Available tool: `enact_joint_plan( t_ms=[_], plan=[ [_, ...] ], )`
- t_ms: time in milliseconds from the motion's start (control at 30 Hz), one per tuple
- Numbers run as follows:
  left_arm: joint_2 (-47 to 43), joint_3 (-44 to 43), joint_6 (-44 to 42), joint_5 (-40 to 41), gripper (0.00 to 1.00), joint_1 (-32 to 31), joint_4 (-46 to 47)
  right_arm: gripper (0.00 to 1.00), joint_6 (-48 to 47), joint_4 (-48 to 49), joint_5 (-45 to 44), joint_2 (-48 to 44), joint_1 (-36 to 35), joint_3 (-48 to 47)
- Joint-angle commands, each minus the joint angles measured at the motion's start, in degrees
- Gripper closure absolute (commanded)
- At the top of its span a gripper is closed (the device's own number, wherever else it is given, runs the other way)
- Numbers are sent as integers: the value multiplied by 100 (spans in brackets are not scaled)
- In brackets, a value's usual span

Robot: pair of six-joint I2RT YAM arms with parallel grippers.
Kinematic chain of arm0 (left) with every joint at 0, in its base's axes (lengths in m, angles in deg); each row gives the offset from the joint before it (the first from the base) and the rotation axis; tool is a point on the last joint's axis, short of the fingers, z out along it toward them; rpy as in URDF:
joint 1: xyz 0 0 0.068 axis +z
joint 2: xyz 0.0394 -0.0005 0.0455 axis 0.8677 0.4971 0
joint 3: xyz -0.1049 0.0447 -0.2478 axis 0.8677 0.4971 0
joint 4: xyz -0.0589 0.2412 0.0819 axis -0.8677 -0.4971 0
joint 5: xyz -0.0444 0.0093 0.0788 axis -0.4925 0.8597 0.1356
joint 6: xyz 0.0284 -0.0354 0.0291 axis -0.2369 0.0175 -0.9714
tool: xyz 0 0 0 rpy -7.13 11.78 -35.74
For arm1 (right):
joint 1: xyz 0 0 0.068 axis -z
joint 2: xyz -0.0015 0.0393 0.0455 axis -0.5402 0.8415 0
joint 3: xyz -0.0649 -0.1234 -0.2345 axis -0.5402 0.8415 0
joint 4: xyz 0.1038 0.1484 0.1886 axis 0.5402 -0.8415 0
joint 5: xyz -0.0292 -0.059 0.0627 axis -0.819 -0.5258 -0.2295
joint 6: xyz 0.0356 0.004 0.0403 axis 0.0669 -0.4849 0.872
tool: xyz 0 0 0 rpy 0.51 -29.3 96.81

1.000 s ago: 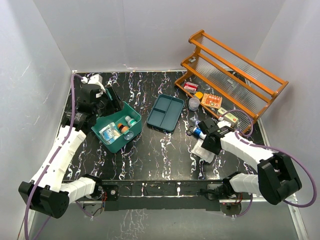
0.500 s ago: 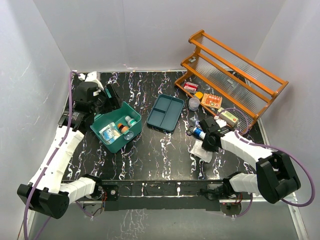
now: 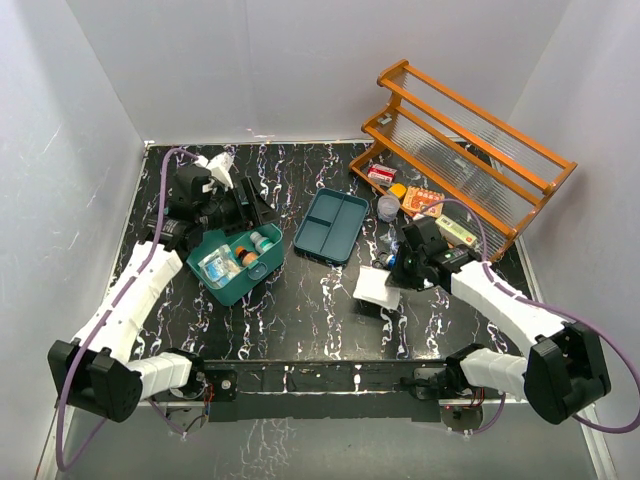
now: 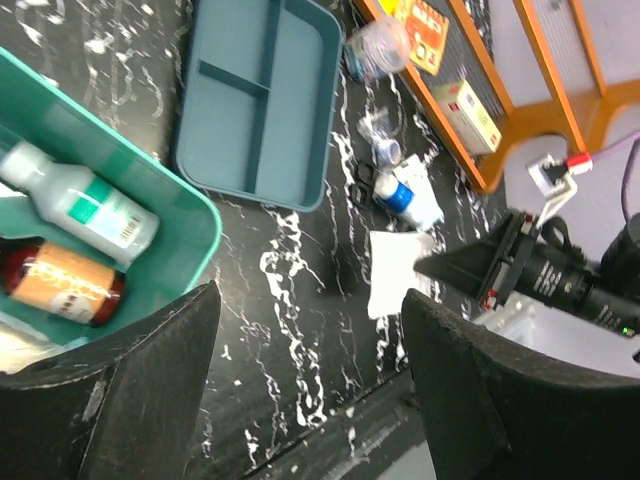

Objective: Organize the medicine kit

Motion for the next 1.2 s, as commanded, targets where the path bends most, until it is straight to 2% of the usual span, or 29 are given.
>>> enact_joint_plan(
  t_ms=[0, 200, 400, 500, 700, 800, 1033, 1167],
  plan=[
    [45, 105, 232, -1022, 28, 26, 357, 100, -110, 692, 545, 62, 10, -696],
    [303, 332, 623, -1838, 28, -69, 722, 100, 133, 1456, 990, 553, -1, -1423],
    [514, 377, 956, -2116, 31, -203, 1009, 100, 145, 2046, 1179, 1099, -329, -2051],
    [424, 163, 878, -1260, 34, -202, 564, 100, -22, 2086, 1056, 1436, -667, -2477],
    [-316, -477, 780, 1683, 34, -201, -522, 100, -457, 1954, 545, 2128, -1438, -3580],
    [-686, -710, 757, 2887, 33, -201, -960, 100, -673, 1768, 362, 2656, -1805, -4291],
    [-1086, -1899, 441, 4755, 33, -203, -1772, 100, -1252, 1154, 76, 4203, -2598, -6116],
    [-1232, -2358, 486, 5169, 33, -202, -1909, 100, -1630, 791, -26, 4990, -2897, -7051]
  ],
)
